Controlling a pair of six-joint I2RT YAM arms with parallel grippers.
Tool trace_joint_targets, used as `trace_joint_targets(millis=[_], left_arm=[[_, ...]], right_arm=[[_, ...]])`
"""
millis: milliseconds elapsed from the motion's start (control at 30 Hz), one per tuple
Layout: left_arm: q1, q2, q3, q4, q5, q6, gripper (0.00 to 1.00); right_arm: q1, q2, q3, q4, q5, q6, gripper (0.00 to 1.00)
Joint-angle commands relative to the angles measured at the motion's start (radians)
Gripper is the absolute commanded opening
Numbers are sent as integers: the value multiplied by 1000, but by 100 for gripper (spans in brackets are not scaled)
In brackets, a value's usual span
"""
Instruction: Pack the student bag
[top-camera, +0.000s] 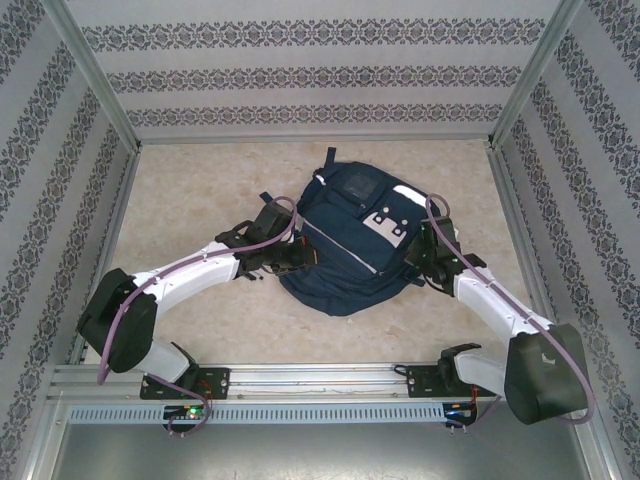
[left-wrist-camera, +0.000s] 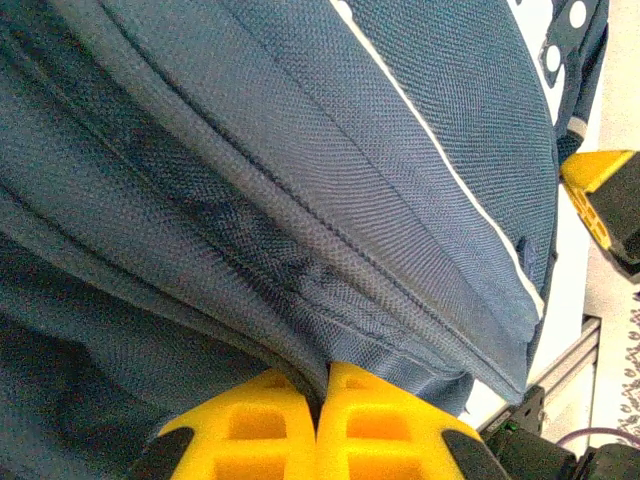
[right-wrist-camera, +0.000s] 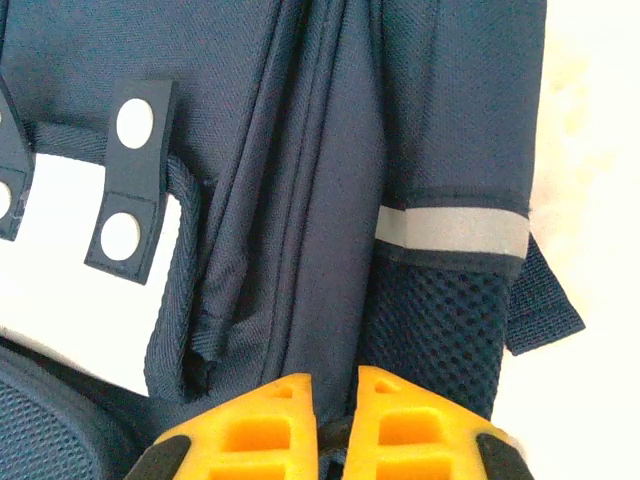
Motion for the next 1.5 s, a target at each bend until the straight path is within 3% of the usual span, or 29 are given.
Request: trace_joint_targets(millis=[0, 267, 433, 667, 733, 833, 967, 1100, 1200, 1333, 1467], left_arm=[[28, -30, -13, -100, 1, 70, 0], [28, -46, -10, -123, -10, 100, 0], [28, -59, -14, -80, 39, 70, 0], [28, -81, 36, -119, 65, 82, 28], [28, -92, 44, -133, 68, 84, 32], [28, -110, 42, -135, 83, 75, 35], [20, -115, 40, -141, 83, 87, 39], [4, -84, 53, -163, 68, 98, 43], [-5, -49, 76, -179, 51, 102, 46], [-19, 7, 158, -242, -5, 147, 51], [-42, 67, 205, -263, -42, 104, 57]], right_arm=[[-44, 36, 30, -76, 152, -70, 2], [-98, 92, 67, -90, 122, -137, 3], [-100, 81, 138, -200, 23, -145, 15], [-99, -10, 230, -400, -26, -248, 33], [-99, -41, 234, -427, -136, -329, 33], [-96, -93, 196, -390, -471, -447, 32], [-61, -147, 119, -345, -598, -525, 33], [-41, -206, 8, -219, -642, -591, 40], [-22, -228, -22, -141, -593, -564, 43], [-13, -166, -1, -144, -577, -554, 51], [21, -143, -9, -103, -561, -490, 55]])
